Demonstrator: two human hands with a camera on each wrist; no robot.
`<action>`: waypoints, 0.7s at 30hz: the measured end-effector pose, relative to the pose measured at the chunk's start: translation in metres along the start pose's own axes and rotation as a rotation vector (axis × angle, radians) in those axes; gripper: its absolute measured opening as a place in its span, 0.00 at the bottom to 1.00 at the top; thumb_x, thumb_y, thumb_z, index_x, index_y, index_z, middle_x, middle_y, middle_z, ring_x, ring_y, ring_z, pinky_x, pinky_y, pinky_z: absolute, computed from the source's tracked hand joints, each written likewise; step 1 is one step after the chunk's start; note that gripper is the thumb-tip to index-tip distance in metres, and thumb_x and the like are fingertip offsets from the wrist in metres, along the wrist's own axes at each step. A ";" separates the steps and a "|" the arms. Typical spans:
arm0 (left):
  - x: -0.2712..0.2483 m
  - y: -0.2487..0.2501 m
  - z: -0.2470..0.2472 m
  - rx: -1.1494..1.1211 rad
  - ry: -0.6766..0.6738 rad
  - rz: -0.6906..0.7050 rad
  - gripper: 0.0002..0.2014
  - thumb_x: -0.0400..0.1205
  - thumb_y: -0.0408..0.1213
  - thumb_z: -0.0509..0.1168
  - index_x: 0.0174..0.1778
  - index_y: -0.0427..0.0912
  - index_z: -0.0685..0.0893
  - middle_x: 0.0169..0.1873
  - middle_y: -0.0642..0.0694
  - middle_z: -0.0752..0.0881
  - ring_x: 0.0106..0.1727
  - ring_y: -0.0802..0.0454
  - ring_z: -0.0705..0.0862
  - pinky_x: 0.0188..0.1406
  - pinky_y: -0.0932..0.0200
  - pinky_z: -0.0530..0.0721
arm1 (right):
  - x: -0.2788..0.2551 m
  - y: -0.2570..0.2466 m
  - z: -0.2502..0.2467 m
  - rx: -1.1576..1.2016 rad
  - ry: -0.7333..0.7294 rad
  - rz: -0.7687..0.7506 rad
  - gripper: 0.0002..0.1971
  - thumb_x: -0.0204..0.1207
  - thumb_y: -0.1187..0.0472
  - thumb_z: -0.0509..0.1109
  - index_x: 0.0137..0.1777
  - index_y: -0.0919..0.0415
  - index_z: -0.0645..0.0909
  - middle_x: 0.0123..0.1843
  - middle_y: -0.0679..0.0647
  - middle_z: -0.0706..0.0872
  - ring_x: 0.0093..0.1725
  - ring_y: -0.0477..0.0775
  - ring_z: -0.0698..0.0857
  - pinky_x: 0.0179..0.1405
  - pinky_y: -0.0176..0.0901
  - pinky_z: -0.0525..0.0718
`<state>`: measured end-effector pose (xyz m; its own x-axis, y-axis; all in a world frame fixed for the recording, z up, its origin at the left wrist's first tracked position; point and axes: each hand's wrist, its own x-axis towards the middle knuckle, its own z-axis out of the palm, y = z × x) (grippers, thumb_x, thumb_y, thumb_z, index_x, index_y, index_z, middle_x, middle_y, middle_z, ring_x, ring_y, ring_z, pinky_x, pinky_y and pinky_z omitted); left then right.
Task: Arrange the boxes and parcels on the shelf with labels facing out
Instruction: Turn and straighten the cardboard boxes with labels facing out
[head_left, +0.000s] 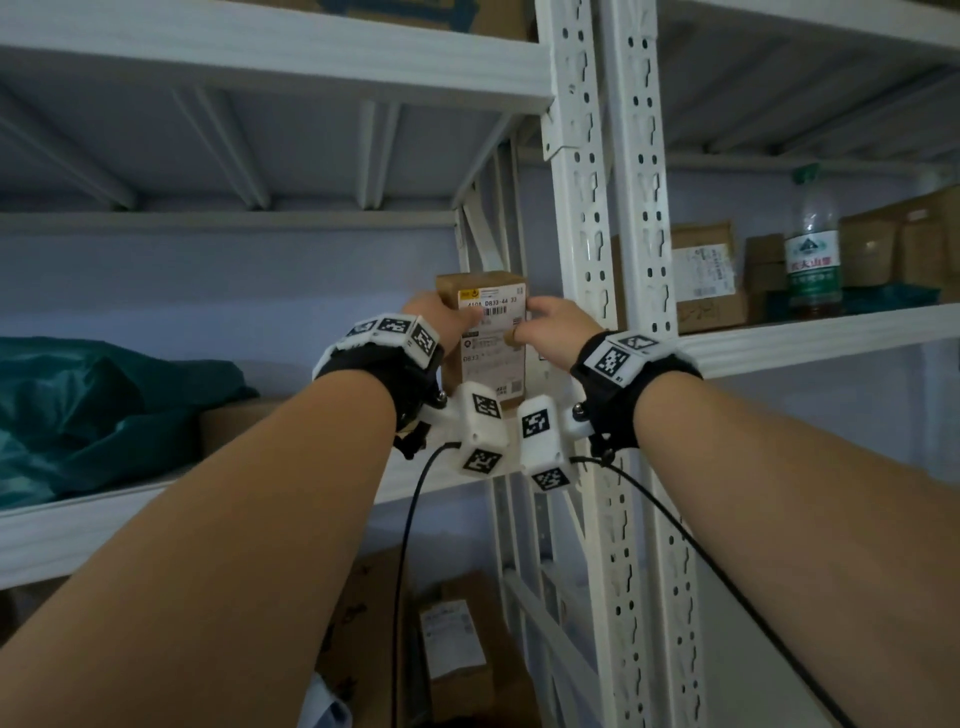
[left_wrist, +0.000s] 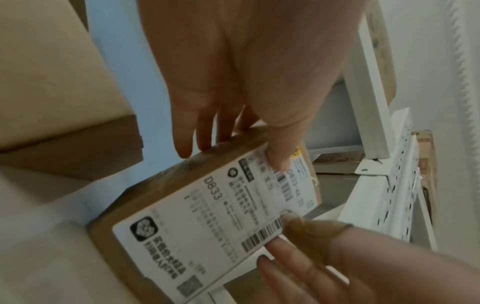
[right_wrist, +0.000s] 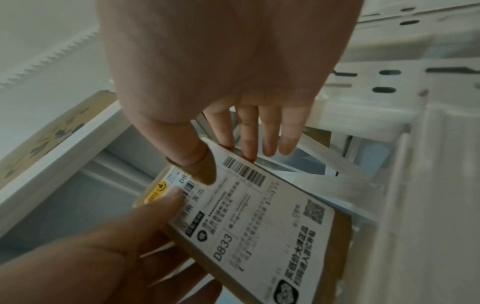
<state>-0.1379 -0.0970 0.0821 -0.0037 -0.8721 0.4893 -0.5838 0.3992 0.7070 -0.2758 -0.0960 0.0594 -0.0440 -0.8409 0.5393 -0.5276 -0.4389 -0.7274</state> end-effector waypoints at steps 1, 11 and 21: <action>0.000 -0.002 0.002 0.024 -0.020 -0.026 0.16 0.82 0.42 0.63 0.62 0.36 0.81 0.60 0.38 0.86 0.50 0.46 0.83 0.53 0.51 0.85 | 0.000 0.001 0.001 -0.004 -0.011 0.007 0.22 0.73 0.66 0.69 0.68 0.57 0.79 0.59 0.52 0.85 0.54 0.50 0.82 0.41 0.36 0.79; -0.008 0.001 0.023 0.039 -0.271 -0.216 0.19 0.82 0.33 0.60 0.70 0.33 0.75 0.62 0.33 0.84 0.63 0.35 0.83 0.66 0.41 0.81 | 0.007 0.017 0.011 -0.188 -0.127 0.188 0.26 0.72 0.60 0.72 0.71 0.57 0.74 0.62 0.57 0.84 0.58 0.59 0.85 0.49 0.47 0.84; -0.009 -0.006 0.014 0.058 -0.294 -0.263 0.21 0.83 0.37 0.61 0.72 0.38 0.72 0.61 0.35 0.84 0.50 0.41 0.84 0.41 0.53 0.83 | 0.024 0.026 0.013 -0.111 -0.229 0.248 0.28 0.64 0.60 0.73 0.67 0.62 0.78 0.62 0.61 0.86 0.60 0.65 0.86 0.62 0.62 0.84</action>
<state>-0.1462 -0.0953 0.0659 -0.0757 -0.9896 0.1223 -0.6406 0.1422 0.7546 -0.2798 -0.1312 0.0481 0.0022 -0.9723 0.2338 -0.6138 -0.1859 -0.7673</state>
